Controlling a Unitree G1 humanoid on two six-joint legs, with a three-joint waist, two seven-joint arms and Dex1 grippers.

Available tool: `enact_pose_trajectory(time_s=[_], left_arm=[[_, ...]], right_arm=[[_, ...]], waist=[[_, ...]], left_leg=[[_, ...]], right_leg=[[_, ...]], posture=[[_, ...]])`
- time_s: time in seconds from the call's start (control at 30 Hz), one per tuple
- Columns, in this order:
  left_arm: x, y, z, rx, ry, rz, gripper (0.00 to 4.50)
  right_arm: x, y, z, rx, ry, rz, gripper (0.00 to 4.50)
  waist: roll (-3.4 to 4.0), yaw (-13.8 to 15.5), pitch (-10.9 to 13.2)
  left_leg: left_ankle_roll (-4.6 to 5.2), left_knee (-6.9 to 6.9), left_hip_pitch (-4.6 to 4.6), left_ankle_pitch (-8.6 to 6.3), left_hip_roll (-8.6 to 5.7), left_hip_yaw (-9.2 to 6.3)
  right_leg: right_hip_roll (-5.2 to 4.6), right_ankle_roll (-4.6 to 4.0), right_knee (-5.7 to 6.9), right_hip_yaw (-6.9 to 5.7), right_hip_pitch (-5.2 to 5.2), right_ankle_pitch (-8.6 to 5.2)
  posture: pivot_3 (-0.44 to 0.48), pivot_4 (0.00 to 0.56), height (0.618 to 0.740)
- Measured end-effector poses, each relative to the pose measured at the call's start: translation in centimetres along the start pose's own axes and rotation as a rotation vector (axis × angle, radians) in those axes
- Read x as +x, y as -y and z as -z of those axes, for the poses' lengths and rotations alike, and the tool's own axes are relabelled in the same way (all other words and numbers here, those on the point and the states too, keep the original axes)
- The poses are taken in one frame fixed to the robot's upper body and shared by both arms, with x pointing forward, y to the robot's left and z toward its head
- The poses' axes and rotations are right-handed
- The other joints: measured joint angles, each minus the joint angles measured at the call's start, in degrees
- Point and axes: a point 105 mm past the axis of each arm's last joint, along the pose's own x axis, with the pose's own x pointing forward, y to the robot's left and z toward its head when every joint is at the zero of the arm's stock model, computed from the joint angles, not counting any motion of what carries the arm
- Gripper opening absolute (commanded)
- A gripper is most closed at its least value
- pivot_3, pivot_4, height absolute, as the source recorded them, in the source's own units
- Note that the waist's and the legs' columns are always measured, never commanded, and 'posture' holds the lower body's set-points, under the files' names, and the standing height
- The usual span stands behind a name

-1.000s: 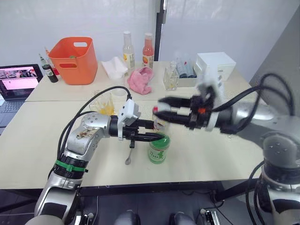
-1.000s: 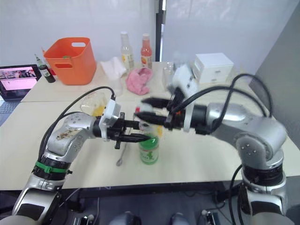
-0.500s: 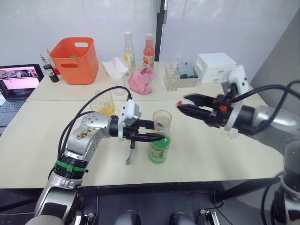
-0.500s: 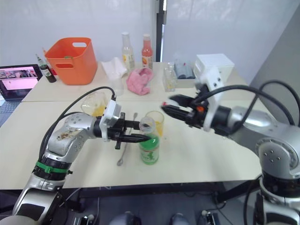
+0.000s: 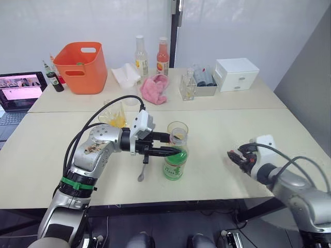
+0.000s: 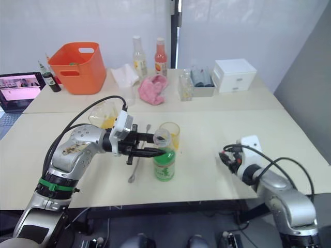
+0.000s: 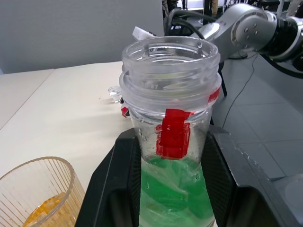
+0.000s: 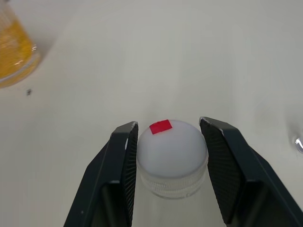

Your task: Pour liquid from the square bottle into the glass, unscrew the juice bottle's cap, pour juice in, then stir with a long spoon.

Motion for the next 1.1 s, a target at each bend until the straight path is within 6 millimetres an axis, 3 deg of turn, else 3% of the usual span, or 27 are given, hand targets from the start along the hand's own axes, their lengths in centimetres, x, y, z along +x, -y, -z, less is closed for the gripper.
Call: enact_pose_trajectory(time_s=[0.4,0.47,0.63,0.7,0.8,0.9,1.1], left_arm=[[0.0,0.0,0.0,-0.001,0.000,-0.001,1.42],[0.0,-0.1,0.0,-0.002,0.000,-0.002,1.42],[0.0,-0.1,0.0,-0.001,0.000,-0.002,1.42],[0.0,-0.1,0.0,-0.001,0.000,-0.002,1.42],[0.0,-0.1,0.0,-0.001,-0.001,-0.003,1.42],[-0.1,-0.1,0.0,-0.002,-0.001,-0.003,1.42],[-0.9,-0.2,-0.1,-0.017,-0.006,-0.010,1.42]], right_arm=[[1.3,0.9,2.5,0.056,0.011,0.085,1.60],[1.5,0.8,2.5,0.060,0.022,0.079,2.62],[1.7,0.2,2.9,0.095,0.026,0.052,4.30],[1.7,0.2,2.7,0.095,0.035,0.043,4.48],[1.3,-0.3,1.3,0.088,0.087,0.013,4.48],[0.6,-1.1,-1.3,0.057,0.174,-0.042,4.48],[-2.4,-5.2,-7.6,-0.056,0.351,-0.328,4.48]], waist=[[0.01,-0.01,-0.01],[0.02,-0.03,-0.01],[0.03,-0.02,-0.02],[0.03,0.00,-0.02],[0.03,-0.05,-0.02],[0.03,-0.01,-0.02],[0.03,-0.14,-0.02]], left_leg=[[0.00,0.00,0.01,0.00,0.00,-0.01],[0.00,0.00,0.02,0.00,0.01,-0.01],[0.00,0.00,0.02,0.00,0.00,-0.01],[0.00,0.00,0.02,0.00,0.00,-0.01],[0.00,-0.01,0.03,0.00,0.01,-0.01],[0.00,0.00,0.02,0.00,0.00,-0.02],[0.02,-0.01,0.03,-0.01,0.05,-0.04]], right_leg=[[0.01,0.00,0.02,0.00,0.03,0.00],[0.01,0.00,0.02,0.00,0.04,0.00],[0.01,0.00,0.04,0.00,0.04,0.00],[0.01,0.00,0.04,0.01,0.04,0.00],[0.01,0.00,0.04,0.01,0.02,0.00],[0.01,0.00,0.05,0.01,0.04,0.00],[0.06,0.00,0.05,0.00,0.02,0.00]], posture=[[0.000,0.150,0.740],[0.000,0.150,0.740],[0.000,0.150,0.740],[0.000,0.150,0.740],[0.000,0.150,0.740],[0.000,0.150,0.740],[0.000,0.150,0.740]])
